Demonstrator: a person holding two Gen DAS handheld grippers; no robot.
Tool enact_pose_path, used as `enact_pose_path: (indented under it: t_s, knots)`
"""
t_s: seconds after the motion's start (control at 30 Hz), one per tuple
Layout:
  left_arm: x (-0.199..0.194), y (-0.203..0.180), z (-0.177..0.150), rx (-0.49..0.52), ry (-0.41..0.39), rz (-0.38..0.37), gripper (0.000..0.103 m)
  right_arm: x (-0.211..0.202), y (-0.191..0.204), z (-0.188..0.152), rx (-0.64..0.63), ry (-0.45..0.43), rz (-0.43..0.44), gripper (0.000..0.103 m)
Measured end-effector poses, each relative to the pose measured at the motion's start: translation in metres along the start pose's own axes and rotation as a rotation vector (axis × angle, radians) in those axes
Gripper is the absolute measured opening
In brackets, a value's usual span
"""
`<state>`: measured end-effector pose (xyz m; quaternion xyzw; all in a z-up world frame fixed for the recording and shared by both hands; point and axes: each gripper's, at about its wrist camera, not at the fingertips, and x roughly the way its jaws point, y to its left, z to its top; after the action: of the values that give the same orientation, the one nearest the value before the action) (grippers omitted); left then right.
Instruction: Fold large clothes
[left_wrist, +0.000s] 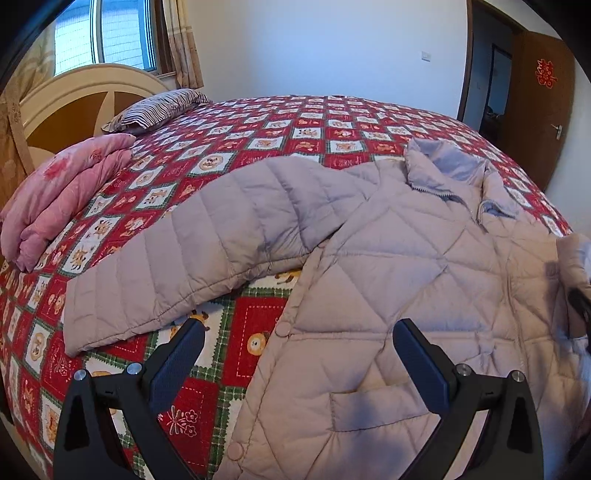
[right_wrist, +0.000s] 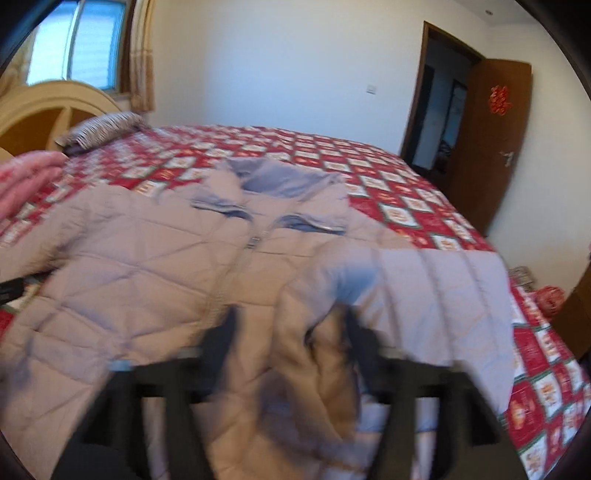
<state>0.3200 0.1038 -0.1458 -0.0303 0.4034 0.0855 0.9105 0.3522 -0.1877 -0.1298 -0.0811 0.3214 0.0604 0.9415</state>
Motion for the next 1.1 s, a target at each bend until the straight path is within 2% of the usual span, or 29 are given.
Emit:
enact_pose_path:
  t_s: [0.17,0.27,0.33,0.43,0.57,0.67,0.7,0.73,0.77,0.8,0.83,0.87,0.9,0.93,1.03,1.1]
  knots:
    - [-0.018,-0.027,0.014,0.005,-0.017,-0.082,0.102,-0.056,-0.007,-0.015,-0.013,-0.059,0.075,0.077]
    - [-0.029,-0.071,0.021,0.06,-0.029,-0.153,0.102,-0.08,-0.033,-0.027,0.02,-0.085,0.049,0.083]
    - [-0.033,-0.101,0.025,0.085,-0.022,-0.206,0.102,-0.093,-0.062,-0.038,0.064,-0.093,-0.01,0.085]
    - [-0.036,-0.149,0.027,0.115,-0.018,-0.286,0.102,-0.095,-0.097,-0.049,0.12,-0.073,-0.102,0.085]
    - [-0.027,-0.218,0.021,0.209,-0.013,-0.346,0.102,-0.088,-0.121,-0.062,0.186,-0.045,-0.115,0.085]
    - [0.0,-0.251,0.012,0.248,0.056,-0.362,0.102,-0.077,-0.125,-0.069,0.178,-0.021,-0.13,0.085]
    - [0.006,-0.255,0.01,0.247,0.072,-0.374,0.098,-0.072,-0.125,-0.071,0.182,-0.011,-0.127,0.085]
    - [0.014,-0.26,0.006,0.246,0.097,-0.394,0.085,-0.069,-0.127,-0.072,0.187,-0.002,-0.128,0.085]
    - [0.02,-0.263,0.003,0.248,0.116,-0.406,0.077,-0.067,-0.13,-0.073,0.191,0.006,-0.132,0.085]
    - [0.026,-0.266,-0.001,0.244,0.143,-0.438,0.063,-0.066,-0.132,-0.074,0.194,0.01,-0.133,0.085]
    - [0.028,-0.269,-0.003,0.242,0.157,-0.457,0.054,-0.068,-0.136,-0.077,0.198,0.01,-0.132,0.085]
    - [0.028,-0.272,-0.006,0.253,0.156,-0.458,0.052,-0.065,-0.139,-0.077,0.206,0.012,-0.134,0.085]
    - [0.03,-0.277,-0.008,0.267,0.148,-0.456,0.046,-0.068,-0.141,-0.08,0.214,0.013,-0.134,0.085]
    - [0.027,-0.278,-0.009,0.28,0.137,-0.464,0.033,-0.066,-0.144,-0.081,0.222,0.017,-0.132,0.085]
    - [0.021,-0.275,-0.006,0.293,0.12,-0.473,0.014,-0.064,-0.148,-0.087,0.229,0.027,-0.133,0.085]
    - [0.015,-0.267,0.0,0.291,0.099,-0.476,0.012,-0.062,-0.149,-0.089,0.23,0.032,-0.135,0.085]
